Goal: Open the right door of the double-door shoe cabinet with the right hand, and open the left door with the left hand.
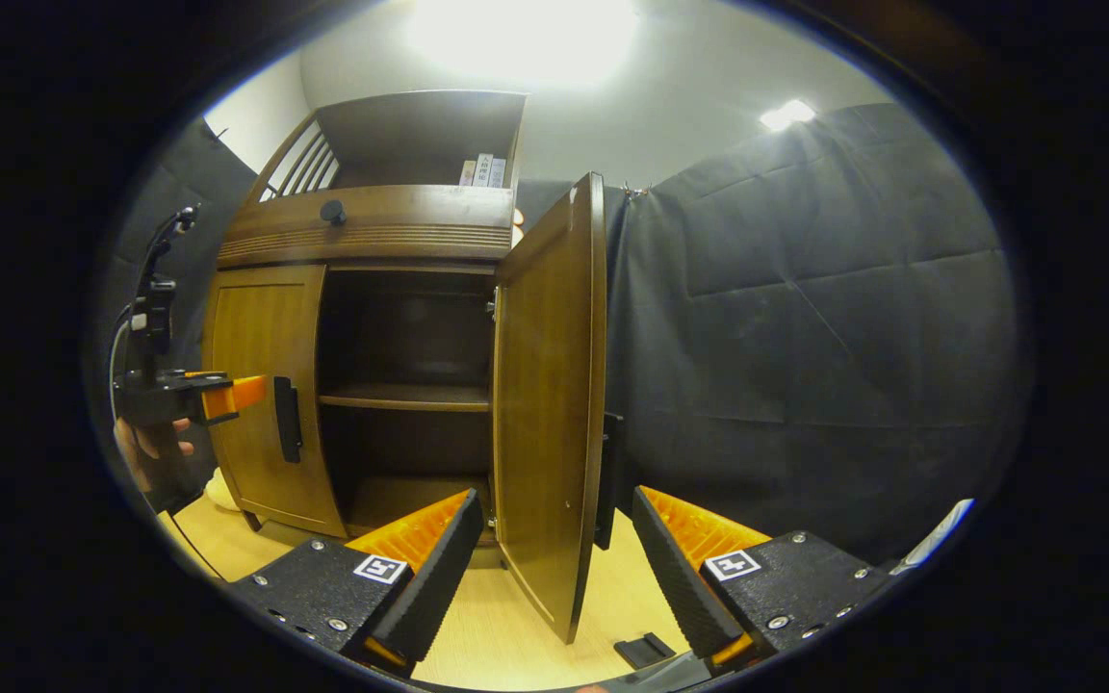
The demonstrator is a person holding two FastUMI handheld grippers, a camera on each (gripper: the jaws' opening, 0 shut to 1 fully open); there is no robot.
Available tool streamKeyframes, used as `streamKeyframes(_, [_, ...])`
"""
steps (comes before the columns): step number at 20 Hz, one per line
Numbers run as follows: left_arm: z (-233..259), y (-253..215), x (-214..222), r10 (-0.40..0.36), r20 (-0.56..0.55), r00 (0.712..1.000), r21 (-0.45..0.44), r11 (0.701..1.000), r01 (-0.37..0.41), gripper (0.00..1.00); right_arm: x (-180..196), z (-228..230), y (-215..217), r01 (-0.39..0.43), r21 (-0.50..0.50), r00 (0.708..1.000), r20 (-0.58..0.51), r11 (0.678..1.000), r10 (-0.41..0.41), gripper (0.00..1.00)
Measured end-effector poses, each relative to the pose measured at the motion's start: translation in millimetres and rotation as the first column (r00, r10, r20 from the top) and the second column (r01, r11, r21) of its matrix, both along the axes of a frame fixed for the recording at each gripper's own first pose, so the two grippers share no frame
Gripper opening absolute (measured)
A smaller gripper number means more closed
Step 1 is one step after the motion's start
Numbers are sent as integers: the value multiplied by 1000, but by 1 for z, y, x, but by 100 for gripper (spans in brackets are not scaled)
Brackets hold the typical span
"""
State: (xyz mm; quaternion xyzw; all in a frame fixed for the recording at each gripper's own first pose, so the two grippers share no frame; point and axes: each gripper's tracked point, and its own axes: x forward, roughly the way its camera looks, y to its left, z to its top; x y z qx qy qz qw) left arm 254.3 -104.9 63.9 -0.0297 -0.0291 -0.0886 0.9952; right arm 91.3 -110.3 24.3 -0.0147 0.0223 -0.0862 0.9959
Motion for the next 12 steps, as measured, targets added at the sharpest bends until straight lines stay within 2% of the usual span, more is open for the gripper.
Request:
streamKeyframes(7, [-34, -13, 55, 4, -86, 996, -14, 1000, -5, 81, 3, -16, 2, -5, 25, 999, -34, 1000, 5, 96])
streamKeyframes(8, [-39, -13, 61, 5, -94, 996, -19, 1000, -7, 94, 4, -16, 2, -4, 25, 999, -34, 1000, 5, 95])
streamKeyframes(10, [-46, -18, 72, 2, -111, 994, -24, 1000, -5, 82, 6, -16, 2, -7, 24, 999, -37, 1000, 8, 96])
streamKeyframes(11, [-48, -19, 77, 5, -116, 993, -21, 1000, -7, 82, 8, -18, 2, -7, 23, 999, -40, 1000, 8, 96])
streamKeyframes(12, [-52, -21, 80, 6, -127, 992, -14, 1000, -8, 94, 8, -20, 2, -8, 23, 999, -45, 1000, 9, 96])
